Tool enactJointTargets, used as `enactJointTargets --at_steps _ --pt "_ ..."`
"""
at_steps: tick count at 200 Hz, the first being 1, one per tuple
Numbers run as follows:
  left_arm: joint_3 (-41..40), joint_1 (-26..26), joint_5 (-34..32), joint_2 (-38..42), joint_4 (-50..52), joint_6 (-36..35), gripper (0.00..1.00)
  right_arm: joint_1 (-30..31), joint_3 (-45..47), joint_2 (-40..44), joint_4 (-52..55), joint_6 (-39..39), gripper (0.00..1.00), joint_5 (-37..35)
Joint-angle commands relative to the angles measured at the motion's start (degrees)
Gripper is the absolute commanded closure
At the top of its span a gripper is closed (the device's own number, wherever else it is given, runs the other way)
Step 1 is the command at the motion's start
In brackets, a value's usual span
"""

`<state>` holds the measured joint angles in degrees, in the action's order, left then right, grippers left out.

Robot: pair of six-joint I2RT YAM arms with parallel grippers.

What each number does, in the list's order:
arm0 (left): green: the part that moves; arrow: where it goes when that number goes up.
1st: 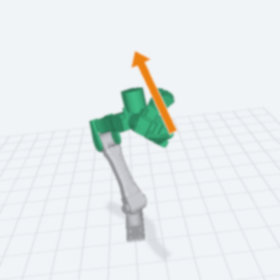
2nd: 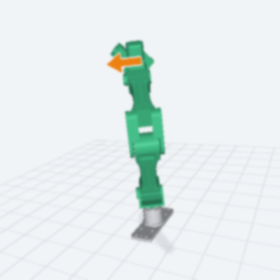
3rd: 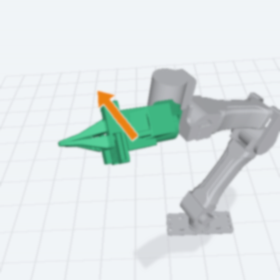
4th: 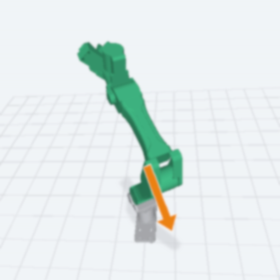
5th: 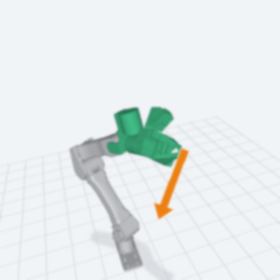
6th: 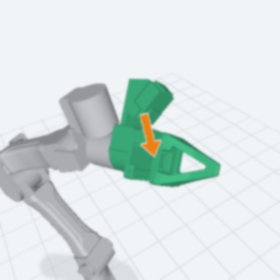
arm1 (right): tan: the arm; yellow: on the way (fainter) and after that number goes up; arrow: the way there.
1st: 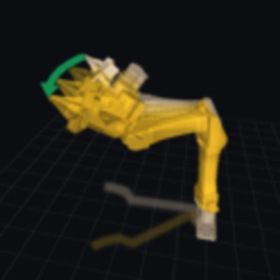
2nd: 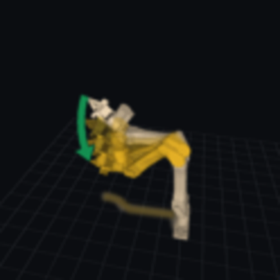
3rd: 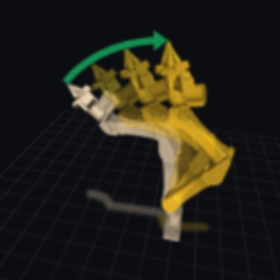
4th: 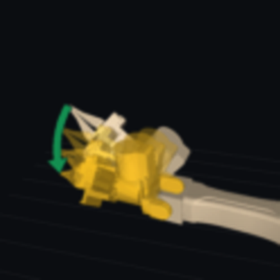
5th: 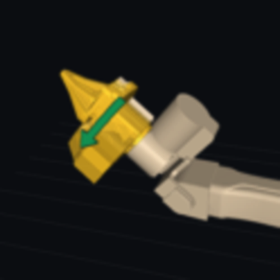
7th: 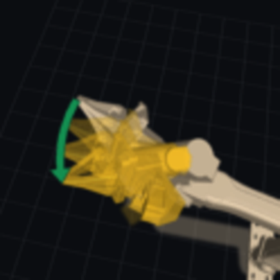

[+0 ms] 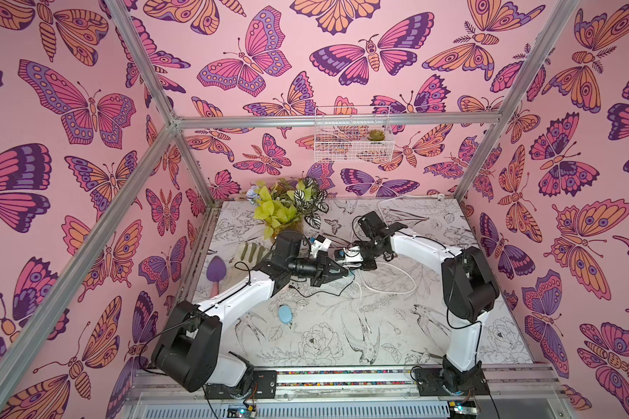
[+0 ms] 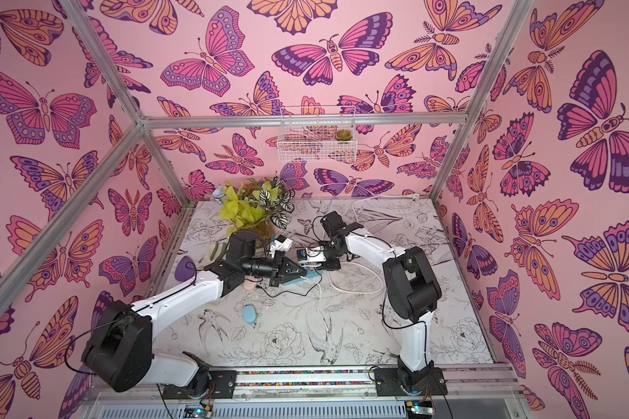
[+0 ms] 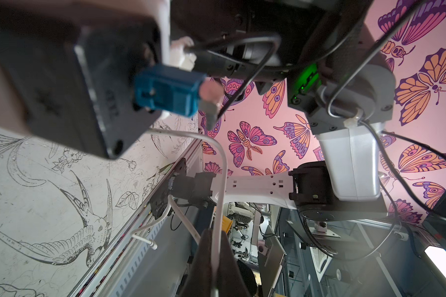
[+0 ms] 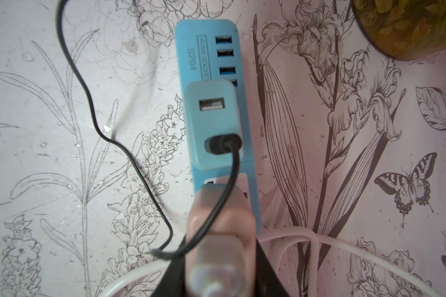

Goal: Charge the bluetooth headset
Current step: Insert the plug into the socket.

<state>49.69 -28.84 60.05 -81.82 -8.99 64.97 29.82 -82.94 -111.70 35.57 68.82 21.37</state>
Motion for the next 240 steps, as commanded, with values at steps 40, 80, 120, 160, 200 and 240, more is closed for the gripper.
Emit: enactJointTargets --at_steps 40,80,120,160,200,240 --pt "0.1 0.0 0.9 -0.5 -1.4 -0.9 0.98 0.8 2.5 -0.8 -1.3 0.0 0.96 -2.7" --pt "-0.5 0.0 0.9 -0.4 -1.7 -0.9 0.98 1.4 0.9 -2.6 -1.3 0.4 0.96 -3.5" --pt "-0.6 0.1 1.0 -0.3 -1.9 -0.9 0.99 -0.1 0.9 -1.6 -1.7 0.3 0.97 -6.1" --pt "-0.4 0.1 1.0 -0.6 -2.1 -0.7 0.98 -0.7 1.2 -0.4 -0.8 0.7 0.97 -5.2" --pt "0.0 0.0 1.1 -0.9 -2.1 -0.7 0.99 -0.7 3.5 -0.2 -2.0 1.0 0.97 -4.6" --pt "0.1 0.1 1.4 -1.0 -2.2 -0.7 0.99 0.6 3.3 -0.2 0.1 0.0 0.97 -1.8"
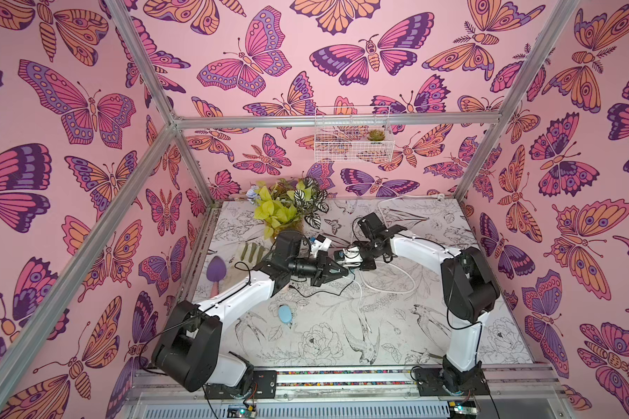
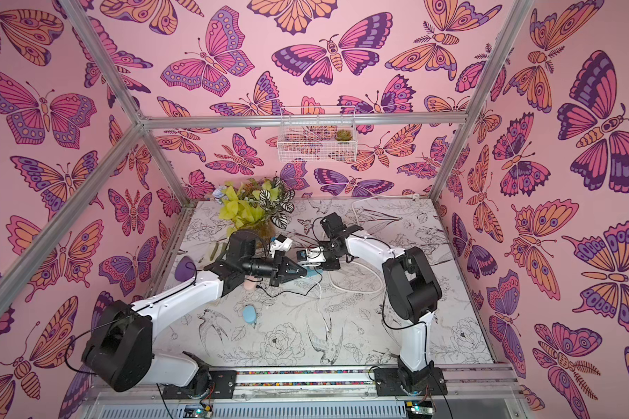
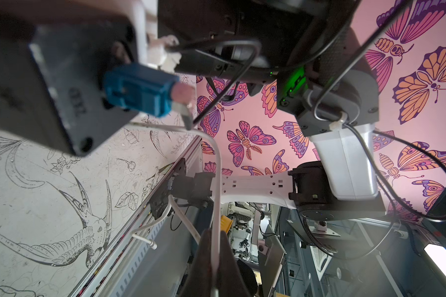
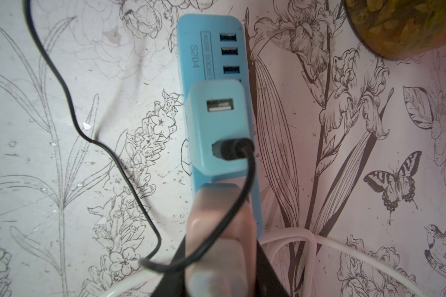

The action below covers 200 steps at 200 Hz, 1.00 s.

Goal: Charge the bluetooth headset
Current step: Insert the plug into the socket.

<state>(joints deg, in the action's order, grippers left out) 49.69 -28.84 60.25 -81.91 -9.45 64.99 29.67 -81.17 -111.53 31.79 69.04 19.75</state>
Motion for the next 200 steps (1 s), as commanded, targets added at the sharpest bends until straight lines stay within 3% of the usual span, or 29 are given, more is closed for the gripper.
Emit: enactJointTargets --at_steps 1,68,137,200 --pt "0.1 0.1 1.3 -1.0 -1.7 -0.7 0.98 0.8 1.6 -0.3 4.0 -0.2 0.97 -0.2" --pt "-0.2 0.2 2.4 -2.5 -4.3 -0.3 0.99 6.3 2.1 0.4 7.7 -3.1 0.97 0.4" --pt "-1.0 0.4 2.8 -3.0 -7.4 1.4 0.99 6.2 -1.7 -5.4 12.2 -6.1 0.98 -0.1" --pt "-2.0 0.6 2.2 -1.8 -7.5 1.5 0.99 6.6 3.5 -4.8 7.9 -6.4 0.98 -2.8"
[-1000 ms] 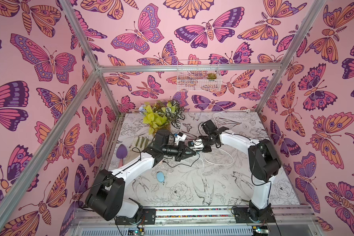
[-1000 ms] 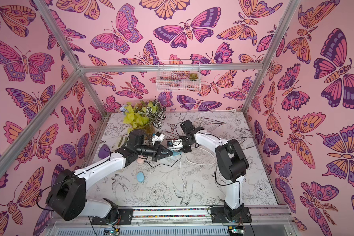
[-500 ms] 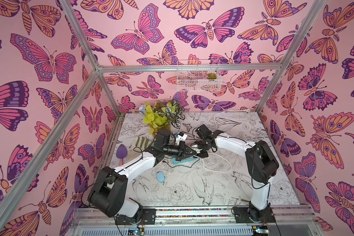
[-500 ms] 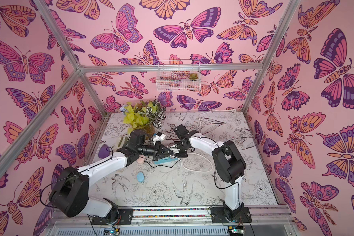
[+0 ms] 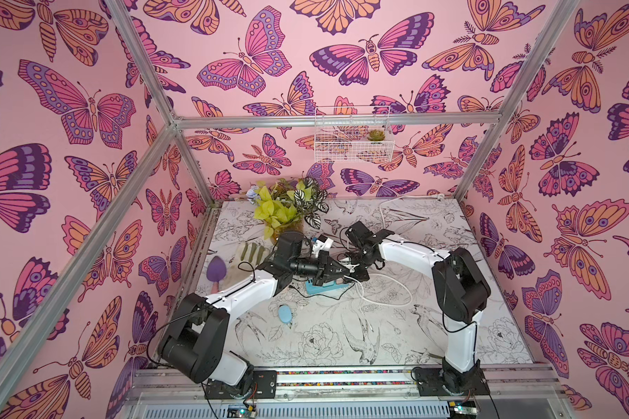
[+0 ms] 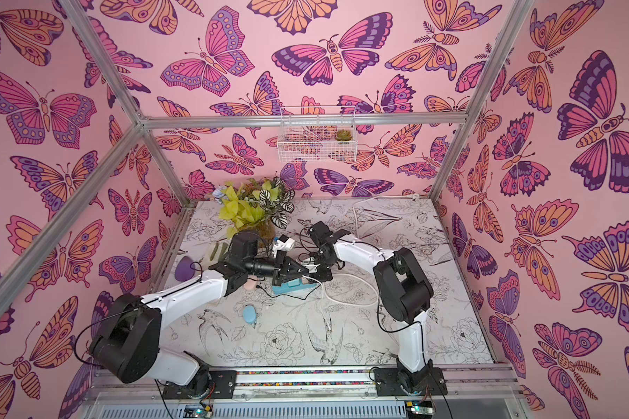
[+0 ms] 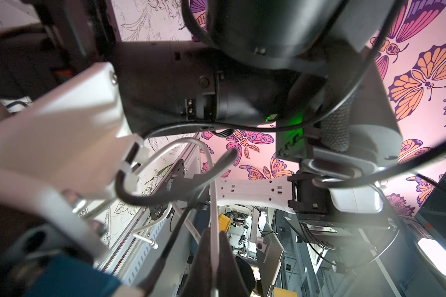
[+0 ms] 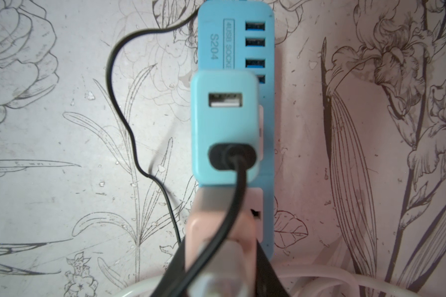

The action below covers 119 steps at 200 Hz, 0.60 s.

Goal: Charge the bluetooth headset
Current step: Insert the plug into the socket.

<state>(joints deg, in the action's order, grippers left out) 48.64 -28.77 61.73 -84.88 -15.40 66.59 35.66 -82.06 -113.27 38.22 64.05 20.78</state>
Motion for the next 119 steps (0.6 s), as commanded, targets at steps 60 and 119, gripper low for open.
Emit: enactJointTargets --at_steps 60,119 --pt "-1.2 0.5 0.6 1.5 -1.6 0.0 0.99 1.7 3.7 -4.3 2.0 -0.9 0.98 -7.7" --pt "-3.5 0.7 0.8 2.8 -1.8 0.2 0.99 4.2 0.6 -8.2 4.3 -3.2 1.0 -15.1"
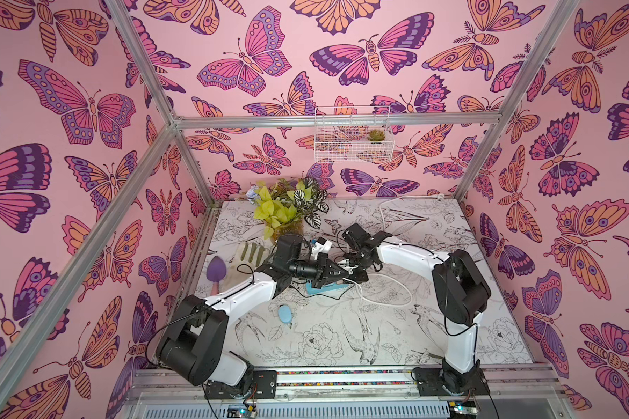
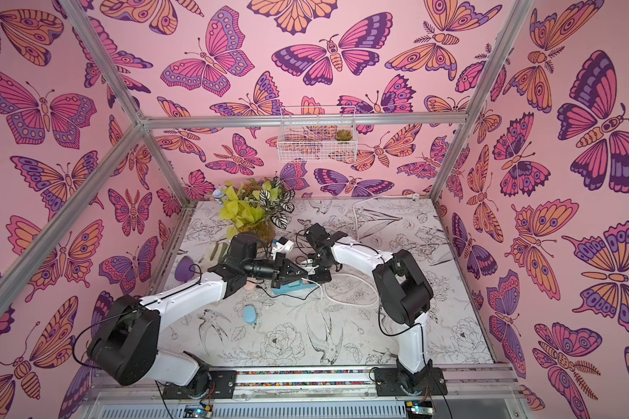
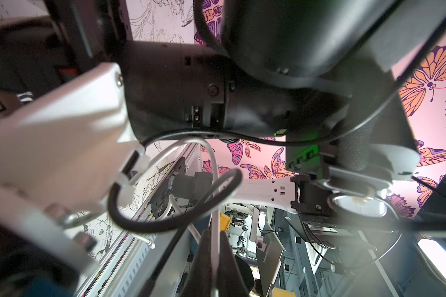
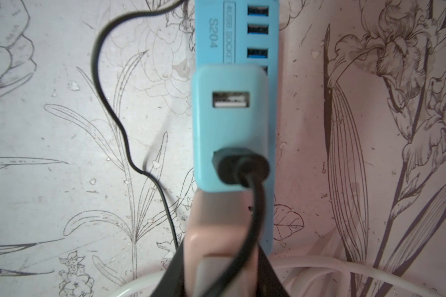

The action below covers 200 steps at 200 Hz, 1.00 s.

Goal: Charge the bluetooth headset
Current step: Insert the plug into the socket.

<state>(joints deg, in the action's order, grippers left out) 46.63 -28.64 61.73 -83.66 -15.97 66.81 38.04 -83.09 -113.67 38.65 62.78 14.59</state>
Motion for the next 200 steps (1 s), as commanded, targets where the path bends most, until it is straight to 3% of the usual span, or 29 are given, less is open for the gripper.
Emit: enactJointTargets --at_steps 1,75,109,150,178,200 --pt "-1.5 0.6 0.8 1.6 -1.3 0.0 0.99 1.9 1.6 -7.9 3.9 -2.0 1.0 -9.0" --pt "-2.2 1.4 1.5 2.1 -1.5 0.2 0.99 2.8 -1.2 -10.1 5.8 -5.2 1.0 -13.8" --pt "-2.1 1.5 1.1 1.4 -1.7 -0.1 0.99 -0.6 -4.3 -9.9 7.8 -7.1 1.0 -17.3" --pt "-2.0 1.5 0.8 0.2 -2.4 -0.1 0.99 -1.0 -5.0 -7.8 6.4 -8.9 1.0 -15.4" --pt "-1.8 1.6 0.7 0.0 -2.5 -0.2 0.99 -1.1 -3.9 -5.0 3.9 -11.9 0.79 -14.3" --pt "-1.4 1.7 0.5 -0.3 -2.6 -0.2 0.99 -1.8 -2.9 -2.3 2.2 -13.1 0.7 -12.8"
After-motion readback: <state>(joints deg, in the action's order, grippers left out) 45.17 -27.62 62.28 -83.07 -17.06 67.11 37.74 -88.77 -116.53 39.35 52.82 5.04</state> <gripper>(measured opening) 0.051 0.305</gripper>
